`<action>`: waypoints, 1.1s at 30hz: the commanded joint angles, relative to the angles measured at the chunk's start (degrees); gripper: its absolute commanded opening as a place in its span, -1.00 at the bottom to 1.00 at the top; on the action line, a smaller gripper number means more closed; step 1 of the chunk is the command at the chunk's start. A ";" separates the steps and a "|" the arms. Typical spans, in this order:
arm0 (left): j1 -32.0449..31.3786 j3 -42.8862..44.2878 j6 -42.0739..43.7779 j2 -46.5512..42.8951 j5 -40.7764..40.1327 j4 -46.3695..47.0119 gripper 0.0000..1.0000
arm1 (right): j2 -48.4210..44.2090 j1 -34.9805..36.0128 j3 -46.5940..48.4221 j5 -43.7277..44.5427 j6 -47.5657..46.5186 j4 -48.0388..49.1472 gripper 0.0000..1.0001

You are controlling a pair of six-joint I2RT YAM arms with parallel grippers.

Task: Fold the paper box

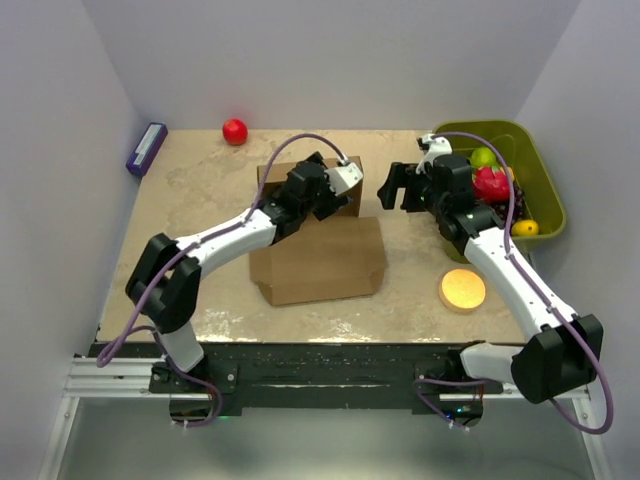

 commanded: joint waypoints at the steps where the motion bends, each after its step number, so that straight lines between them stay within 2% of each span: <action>1: -0.77 3.98 6.08 3.55 -7.49 2.60 0.85 | -3.35 -0.51 -1.10 -4.67 -0.17 0.60 0.75; 4: -0.86 4.68 7.31 6.10 -12.76 4.27 0.80 | -4.67 -0.42 -2.33 -6.26 0.71 1.31 0.75; 7: -0.95 5.21 7.67 8.39 -19.00 6.73 0.52 | -4.94 -0.42 -2.42 -6.62 0.71 1.22 0.74; 8: -1.03 5.47 7.93 8.92 -22.06 7.17 0.27 | -5.03 -0.51 -2.34 -6.62 0.71 0.79 0.75; 9: -0.95 6.17 7.93 9.45 -23.22 7.53 0.17 | -5.20 -0.51 -2.16 -6.71 0.80 0.52 0.74; 10: -0.95 6.44 8.11 10.32 -24.02 8.23 0.03 | -5.38 -0.51 -1.90 -6.71 0.80 0.34 0.74; 15: -0.51 8.89 8.55 12.52 -26.57 8.50 -0.12 | -7.22 -0.51 -1.10 -7.15 0.98 -1.32 0.72; 19: 0.28 10.83 7.84 14.63 -27.63 6.13 -0.46 | -8.81 -0.51 -0.14 -6.62 0.80 -3.17 0.72; 28: 7.22 14.35 -4.19 15.52 -25.88 -7.39 -0.75 | -10.92 -0.51 3.11 -5.91 1.50 -8.09 0.70; 33: 12.58 13.74 -12.10 15.52 -21.31 -14.17 -0.80 | -10.65 -0.51 3.20 -9.60 2.38 -8.80 0.68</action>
